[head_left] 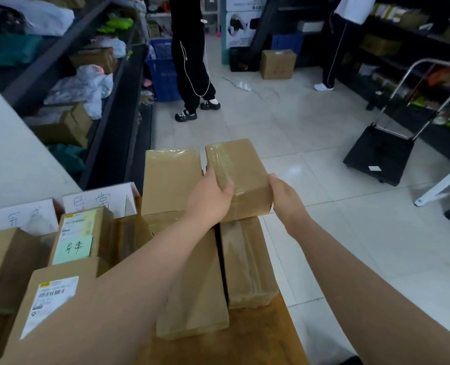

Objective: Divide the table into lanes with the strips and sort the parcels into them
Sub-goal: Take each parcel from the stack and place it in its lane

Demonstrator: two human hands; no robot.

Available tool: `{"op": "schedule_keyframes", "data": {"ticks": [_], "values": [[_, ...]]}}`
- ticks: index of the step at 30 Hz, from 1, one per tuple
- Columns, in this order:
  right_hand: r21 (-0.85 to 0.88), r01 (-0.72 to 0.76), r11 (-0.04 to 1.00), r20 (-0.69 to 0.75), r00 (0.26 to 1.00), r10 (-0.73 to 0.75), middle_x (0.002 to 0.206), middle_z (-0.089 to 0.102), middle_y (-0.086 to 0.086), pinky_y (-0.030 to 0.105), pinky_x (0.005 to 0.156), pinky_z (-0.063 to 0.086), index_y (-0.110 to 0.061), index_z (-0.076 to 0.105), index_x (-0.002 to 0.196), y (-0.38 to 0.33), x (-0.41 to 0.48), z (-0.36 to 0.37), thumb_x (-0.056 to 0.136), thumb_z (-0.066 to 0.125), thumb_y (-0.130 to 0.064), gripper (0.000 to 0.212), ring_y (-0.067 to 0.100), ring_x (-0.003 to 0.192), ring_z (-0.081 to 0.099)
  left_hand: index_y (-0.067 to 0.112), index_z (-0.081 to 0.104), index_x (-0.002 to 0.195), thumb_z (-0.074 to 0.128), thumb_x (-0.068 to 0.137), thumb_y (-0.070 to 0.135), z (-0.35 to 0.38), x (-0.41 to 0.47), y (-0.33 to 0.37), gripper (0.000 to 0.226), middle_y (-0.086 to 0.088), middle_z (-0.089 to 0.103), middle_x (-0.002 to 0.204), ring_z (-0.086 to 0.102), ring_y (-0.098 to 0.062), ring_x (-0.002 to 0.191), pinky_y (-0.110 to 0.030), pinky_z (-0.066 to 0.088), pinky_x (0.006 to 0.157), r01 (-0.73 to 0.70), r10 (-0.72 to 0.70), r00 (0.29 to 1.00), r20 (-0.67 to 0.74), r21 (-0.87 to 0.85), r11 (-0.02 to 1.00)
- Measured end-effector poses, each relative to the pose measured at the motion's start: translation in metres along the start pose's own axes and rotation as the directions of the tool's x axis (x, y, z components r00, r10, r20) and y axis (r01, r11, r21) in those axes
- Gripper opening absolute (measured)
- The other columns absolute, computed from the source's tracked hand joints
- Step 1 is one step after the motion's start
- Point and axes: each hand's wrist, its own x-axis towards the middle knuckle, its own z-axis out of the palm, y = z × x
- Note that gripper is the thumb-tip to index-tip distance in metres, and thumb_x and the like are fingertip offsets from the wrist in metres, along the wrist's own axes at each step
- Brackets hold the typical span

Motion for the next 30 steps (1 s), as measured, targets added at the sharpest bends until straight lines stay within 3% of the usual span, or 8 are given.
{"op": "schedule_keyframes", "data": {"ticks": [3,6,10,13,16,20,24,30], "values": [[0.137,-0.025,0.990,0.038,0.999,0.020,0.101,0.063,-0.020,0.025,0.081,0.046,-0.045,0.062,0.098,-0.001,-0.008,-0.007,0.100,0.028,-0.042,0.035,0.003,0.099,0.058,0.022,0.036,0.143,0.048,0.097,0.044,0.004,-0.011,-0.001,0.053,-0.005,0.052,0.135,0.055,-0.020,0.113,-0.029,0.040,0.083,-0.002,0.004,1.000,0.012,-0.111,0.994],[0.202,0.017,0.979,0.029,0.999,-0.023,0.114,0.063,-0.007,0.037,0.087,0.054,-0.037,0.060,0.114,0.001,-0.019,-0.013,0.101,0.032,-0.038,0.031,0.014,0.103,0.060,0.022,0.030,0.149,0.050,0.095,0.046,0.005,-0.028,0.000,0.062,-0.006,0.042,0.146,0.051,-0.012,0.104,-0.025,0.035,0.085,0.004,0.002,0.999,0.032,-0.171,0.985],[0.195,0.108,0.975,-0.019,0.994,-0.106,0.106,0.064,-0.005,0.020,0.077,0.050,-0.025,0.057,0.119,0.004,-0.044,-0.019,0.098,0.051,-0.035,0.023,0.005,0.090,0.062,0.031,0.026,0.150,0.057,0.074,0.077,0.005,-0.055,-0.007,0.094,0.000,0.041,0.148,0.046,-0.017,0.129,-0.037,0.041,0.105,0.062,-0.033,0.995,0.092,-0.332,0.941],[0.192,0.136,0.972,-0.026,0.991,-0.134,0.125,0.057,-0.006,0.018,0.083,0.046,-0.021,0.049,0.133,0.004,-0.070,-0.019,0.089,0.066,-0.035,0.049,0.004,0.109,0.058,0.038,0.031,0.147,0.058,0.052,0.093,0.001,-0.075,-0.008,0.113,0.011,0.050,0.143,0.046,-0.016,0.134,-0.038,0.032,0.112,0.116,-0.051,0.988,0.147,-0.482,0.868],[0.169,0.189,0.967,-0.092,0.980,-0.176,0.126,0.053,-0.011,0.016,0.080,0.046,-0.022,0.044,0.138,0.001,-0.101,-0.014,0.085,0.072,-0.028,0.060,0.001,0.112,0.053,0.031,0.033,0.146,0.070,0.058,0.079,-0.007,-0.100,-0.003,0.107,0.015,0.055,0.137,0.050,-0.010,0.127,-0.028,0.027,0.108,0.195,-0.063,0.972,0.228,-0.621,0.759],[0.242,0.218,0.946,-0.172,0.969,-0.179,0.118,0.058,-0.009,0.013,0.076,0.050,-0.019,0.047,0.136,-0.002,-0.145,-0.005,0.091,0.065,-0.019,0.049,0.004,0.107,0.057,0.028,0.045,0.140,0.070,0.071,0.065,-0.025,-0.136,-0.018,0.082,0.006,0.066,0.123,0.064,-0.016,0.110,-0.040,0.051,0.096,0.386,-0.125,0.911,0.392,-0.709,0.591],[0.333,0.095,0.938,-0.084,0.994,-0.071,0.120,0.065,-0.003,0.031,0.095,0.050,-0.019,0.059,0.127,0.008,-0.185,0.012,0.092,0.058,-0.040,0.040,0.014,0.112,0.060,0.027,0.065,0.117,0.055,0.088,0.054,-0.043,-0.174,-0.044,0.041,-0.005,0.071,0.114,0.064,-0.026,0.108,-0.046,0.052,0.091,0.505,-0.132,0.857,0.499,-0.756,0.417],[0.303,-0.048,0.952,-0.046,0.997,0.065,0.129,0.056,-0.004,0.036,0.098,0.046,-0.028,0.035,0.144,0.031,-0.242,0.051,0.078,0.068,-0.056,0.079,0.011,0.109,0.060,0.028,0.064,0.127,0.040,0.091,0.057,-0.063,-0.218,-0.088,0.052,-0.010,0.070,0.122,0.059,-0.036,0.118,-0.058,0.042,0.103,0.567,0.003,0.823,0.568,-0.822,0.041]]}}
